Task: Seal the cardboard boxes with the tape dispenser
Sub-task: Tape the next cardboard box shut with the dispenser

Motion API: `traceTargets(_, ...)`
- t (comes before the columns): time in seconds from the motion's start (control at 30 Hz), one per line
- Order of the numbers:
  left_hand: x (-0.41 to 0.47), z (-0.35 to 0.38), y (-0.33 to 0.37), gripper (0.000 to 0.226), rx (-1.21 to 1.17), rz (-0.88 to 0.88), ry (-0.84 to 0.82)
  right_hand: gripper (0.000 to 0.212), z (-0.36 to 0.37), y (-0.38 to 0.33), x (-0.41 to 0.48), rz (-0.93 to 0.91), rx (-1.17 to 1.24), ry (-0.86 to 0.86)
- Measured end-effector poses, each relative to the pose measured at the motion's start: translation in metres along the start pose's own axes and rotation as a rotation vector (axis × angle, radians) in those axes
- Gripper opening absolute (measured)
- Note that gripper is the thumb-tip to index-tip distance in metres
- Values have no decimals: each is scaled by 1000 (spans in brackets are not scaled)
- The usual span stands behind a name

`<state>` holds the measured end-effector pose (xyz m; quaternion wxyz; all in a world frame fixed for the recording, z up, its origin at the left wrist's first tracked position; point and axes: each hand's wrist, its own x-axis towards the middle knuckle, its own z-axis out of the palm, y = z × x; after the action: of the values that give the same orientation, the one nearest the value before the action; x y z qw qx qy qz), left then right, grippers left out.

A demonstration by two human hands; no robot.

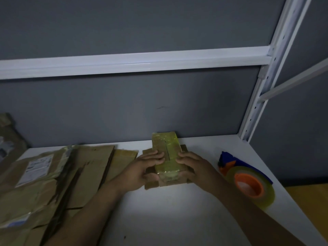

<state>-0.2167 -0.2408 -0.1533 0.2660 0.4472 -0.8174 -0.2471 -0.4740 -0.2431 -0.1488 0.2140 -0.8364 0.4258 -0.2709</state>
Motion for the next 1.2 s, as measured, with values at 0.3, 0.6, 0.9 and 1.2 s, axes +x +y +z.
traceTargets(0.3,37,-20,11,125,113,-245,-76,33,-33,15,-25,127,207,-55)
traceTargets(0.6,19,-4,32,120,-66,-372,259,88,-21,-23,-31,208,-220,24)
traceTargets(0.9,-26,14,51,71,32,-392,346,50,-35,26,22,39,-79,-59)
traceTargets(1.2,-9,37,54,86,483,-210,316,70,-48,14,26,197,-527,-302)
